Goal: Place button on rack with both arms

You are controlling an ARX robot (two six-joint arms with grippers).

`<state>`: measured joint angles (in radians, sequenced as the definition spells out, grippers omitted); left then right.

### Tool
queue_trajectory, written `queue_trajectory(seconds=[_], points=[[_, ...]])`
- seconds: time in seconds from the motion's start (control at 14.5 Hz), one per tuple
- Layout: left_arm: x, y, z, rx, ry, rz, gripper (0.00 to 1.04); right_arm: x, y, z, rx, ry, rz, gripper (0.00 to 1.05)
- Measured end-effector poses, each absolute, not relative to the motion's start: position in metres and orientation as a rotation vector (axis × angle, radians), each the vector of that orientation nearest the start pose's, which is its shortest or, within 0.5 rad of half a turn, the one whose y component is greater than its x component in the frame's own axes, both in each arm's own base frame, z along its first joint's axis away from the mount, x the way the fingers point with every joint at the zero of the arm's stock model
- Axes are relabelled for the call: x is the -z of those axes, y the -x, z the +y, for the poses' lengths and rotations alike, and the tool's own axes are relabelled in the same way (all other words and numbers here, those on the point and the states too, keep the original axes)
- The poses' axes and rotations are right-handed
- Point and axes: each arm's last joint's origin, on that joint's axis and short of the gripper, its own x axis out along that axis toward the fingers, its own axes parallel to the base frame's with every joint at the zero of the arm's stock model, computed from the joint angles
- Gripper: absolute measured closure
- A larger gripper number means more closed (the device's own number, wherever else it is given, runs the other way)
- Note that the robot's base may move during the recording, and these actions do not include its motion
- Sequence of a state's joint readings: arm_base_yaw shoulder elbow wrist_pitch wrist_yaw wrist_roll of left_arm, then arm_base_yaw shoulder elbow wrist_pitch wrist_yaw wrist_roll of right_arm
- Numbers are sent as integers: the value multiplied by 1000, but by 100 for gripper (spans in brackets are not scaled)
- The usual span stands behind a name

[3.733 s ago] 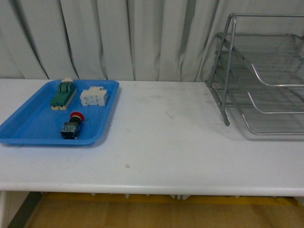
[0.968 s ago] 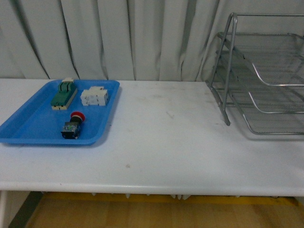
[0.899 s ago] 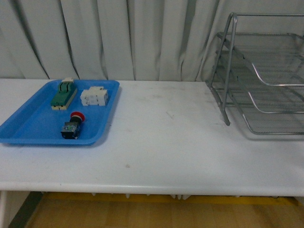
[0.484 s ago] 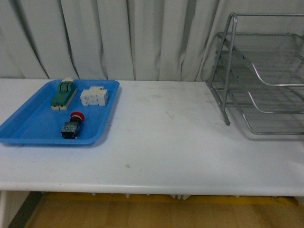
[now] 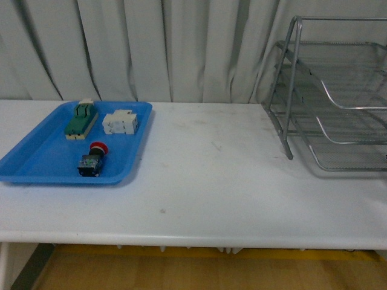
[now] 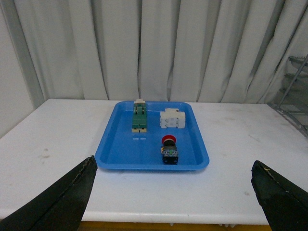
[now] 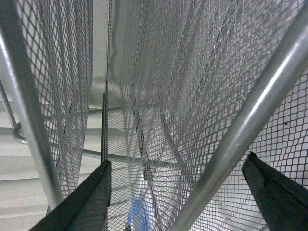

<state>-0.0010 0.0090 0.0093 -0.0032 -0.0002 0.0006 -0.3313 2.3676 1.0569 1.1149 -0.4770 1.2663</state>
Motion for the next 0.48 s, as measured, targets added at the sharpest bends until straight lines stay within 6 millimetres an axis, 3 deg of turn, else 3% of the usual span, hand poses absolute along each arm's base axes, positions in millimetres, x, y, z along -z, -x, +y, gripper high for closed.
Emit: queue_trajectory(seconds=[0.21,0.35,0.48], points=[[-166,-98,0,1,-1,3,7,-48,-405,-124,-9,-1337,257,59],[-166,-98,0,1,-1,3,7,-49,-405,-128,-15,-1329,237,94],[-166,-98,0,1,-1,3,7,-47,-403,-131,-18,-1409,229,101]])
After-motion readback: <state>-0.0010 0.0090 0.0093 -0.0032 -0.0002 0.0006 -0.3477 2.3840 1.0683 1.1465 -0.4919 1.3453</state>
